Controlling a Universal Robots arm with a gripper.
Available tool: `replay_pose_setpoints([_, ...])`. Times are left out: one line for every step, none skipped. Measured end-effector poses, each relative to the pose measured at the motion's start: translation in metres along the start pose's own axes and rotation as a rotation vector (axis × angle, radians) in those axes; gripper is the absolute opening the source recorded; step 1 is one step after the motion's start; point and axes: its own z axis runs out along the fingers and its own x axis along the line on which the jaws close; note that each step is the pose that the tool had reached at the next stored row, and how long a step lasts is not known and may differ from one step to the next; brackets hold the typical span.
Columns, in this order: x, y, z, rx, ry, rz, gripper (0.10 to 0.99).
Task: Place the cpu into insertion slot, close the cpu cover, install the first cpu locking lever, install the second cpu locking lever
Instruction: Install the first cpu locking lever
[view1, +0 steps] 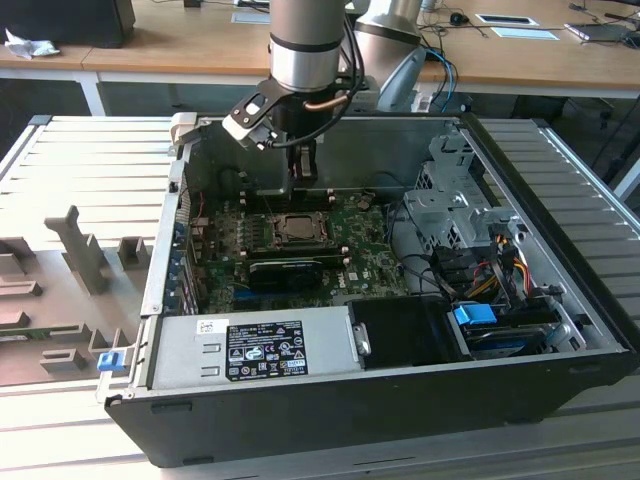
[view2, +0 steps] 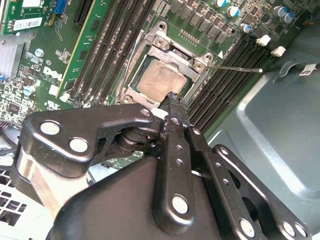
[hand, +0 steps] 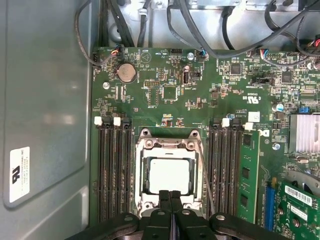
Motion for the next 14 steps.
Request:
replay_pose_setpoints([0.0000, 0.0000, -0.0014, 0.000, 0.0000, 0.000, 0.106])
replay_pose_setpoints([0.0000, 0.0000, -0.0018, 0.000, -0.0001, 0.000, 0.106])
replay_pose_setpoints([0.0000, 0.0000, -0.0022, 0.000, 0.0001, 0.000, 0.106])
replay_pose_setpoints([0.0001, 0.0000, -0.0027, 0.000, 0.0001, 0.000, 0.106])
replay_pose_setpoints([0.0000, 0.0000, -0.0030, 0.000, 0.0001, 0.000, 0.106])
replay_pose_setpoints([0.0001, 0.0000, -0.0037, 0.000, 0.0002, 0.000, 0.106])
replay_pose_setpoints([0.0001, 0.0000, -0.0040, 0.000, 0.0002, 0.000, 0.106])
replay_pose_setpoints([0.0001, 0.0000, -0.0043, 0.000, 0.0003, 0.000, 0.106])
replay_pose_setpoints([0.0001, 0.0000, -0.0045, 0.000, 0.0002, 0.000, 0.106])
replay_pose_setpoints([0.0001, 0.0000, -0.0048, 0.000, 0.0003, 0.000, 0.106])
replay_pose_setpoints([0.0001, 0.0000, -0.0050, 0.000, 0.0003, 0.000, 0.106])
replay_pose_setpoints([0.0001, 0.0000, -0.0051, 0.000, 0.0003, 0.000, 0.106])
replay_pose_setpoints([0.0001, 0.0000, -0.0052, 0.000, 0.0004, 0.000, 0.106])
replay_pose_setpoints([0.0001, 0.0000, -0.0054, 0.000, 0.0002, 0.000, 0.106])
